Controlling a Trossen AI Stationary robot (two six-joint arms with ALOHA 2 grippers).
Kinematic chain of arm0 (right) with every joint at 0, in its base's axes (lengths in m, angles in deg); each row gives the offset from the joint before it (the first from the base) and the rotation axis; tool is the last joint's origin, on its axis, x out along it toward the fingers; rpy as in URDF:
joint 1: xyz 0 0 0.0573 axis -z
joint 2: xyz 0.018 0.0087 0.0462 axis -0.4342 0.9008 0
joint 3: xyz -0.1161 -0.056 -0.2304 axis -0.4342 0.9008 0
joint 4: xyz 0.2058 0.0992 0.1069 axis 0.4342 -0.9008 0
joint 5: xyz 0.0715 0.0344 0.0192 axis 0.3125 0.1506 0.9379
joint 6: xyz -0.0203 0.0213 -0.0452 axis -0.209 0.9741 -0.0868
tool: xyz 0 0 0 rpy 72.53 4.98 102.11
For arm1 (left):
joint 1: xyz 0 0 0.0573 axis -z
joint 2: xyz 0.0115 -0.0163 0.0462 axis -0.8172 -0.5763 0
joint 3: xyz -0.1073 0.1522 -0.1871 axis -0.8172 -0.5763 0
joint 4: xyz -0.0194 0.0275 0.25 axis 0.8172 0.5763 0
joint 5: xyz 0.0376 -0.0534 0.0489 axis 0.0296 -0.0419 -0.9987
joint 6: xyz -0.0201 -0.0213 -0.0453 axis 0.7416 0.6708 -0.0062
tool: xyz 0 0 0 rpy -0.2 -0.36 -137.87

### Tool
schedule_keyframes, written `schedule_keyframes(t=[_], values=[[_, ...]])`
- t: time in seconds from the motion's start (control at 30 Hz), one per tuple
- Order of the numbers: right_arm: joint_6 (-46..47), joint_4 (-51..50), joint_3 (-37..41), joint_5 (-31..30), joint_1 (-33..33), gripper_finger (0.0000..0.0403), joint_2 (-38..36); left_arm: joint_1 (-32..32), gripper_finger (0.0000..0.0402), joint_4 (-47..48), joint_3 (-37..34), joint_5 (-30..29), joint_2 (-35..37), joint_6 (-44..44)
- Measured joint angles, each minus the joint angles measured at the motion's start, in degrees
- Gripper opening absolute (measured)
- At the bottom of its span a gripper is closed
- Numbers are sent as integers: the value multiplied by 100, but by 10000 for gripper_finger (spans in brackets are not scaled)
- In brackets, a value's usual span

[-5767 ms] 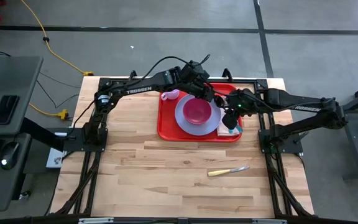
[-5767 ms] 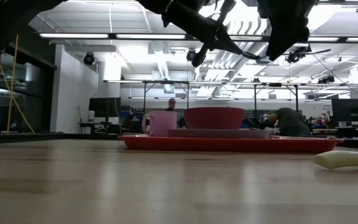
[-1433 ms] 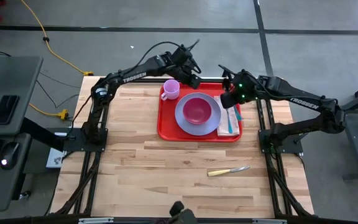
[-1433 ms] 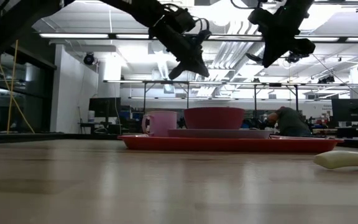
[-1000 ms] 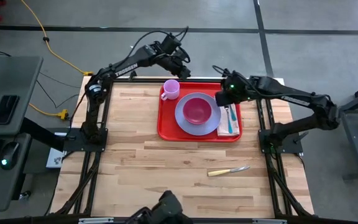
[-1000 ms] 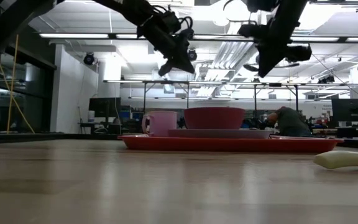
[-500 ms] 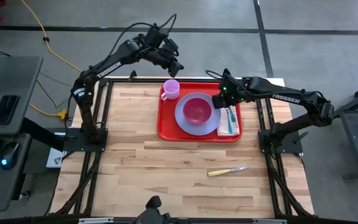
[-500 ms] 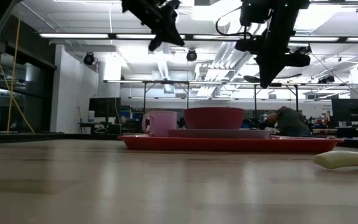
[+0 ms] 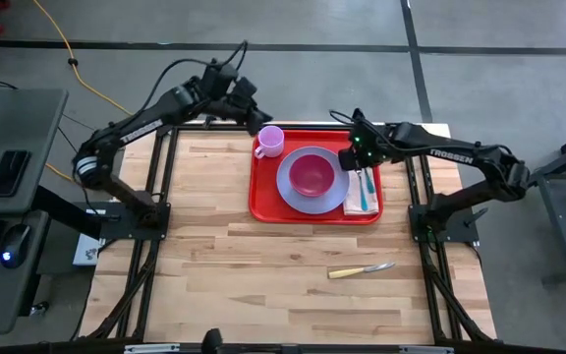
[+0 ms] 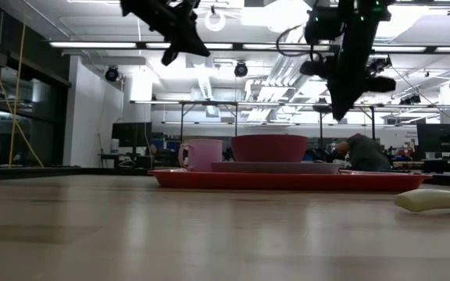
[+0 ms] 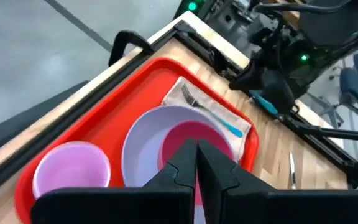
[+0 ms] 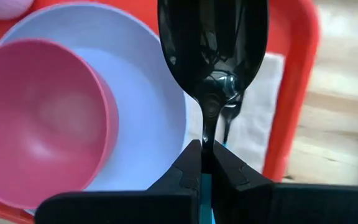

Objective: Set up tray
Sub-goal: Put the blue spoon on the left of the blue fork on the white napkin on the red serving tray

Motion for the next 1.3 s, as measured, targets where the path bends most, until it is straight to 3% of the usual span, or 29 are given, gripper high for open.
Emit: schedule_keyframes(t=[0.13,0.33,0.6,1.0,1.3], values=[[107,592,524,436,124,0,-162,0,42,-251,-629,-178,461,157],[207,1086,952,531,164,0,-274,0,42,-377,-1139,-423,860,134],[449,2002,1779,837,150,0,-277,210,42,-1567,-1990,-336,1115,171],[341,2512,2167,828,319,0,-285,575,42,-2981,-2914,-321,1113,45],[268,2874,2395,848,382,0,-285,723,42,-3267,-3281,-472,1185,-72]])
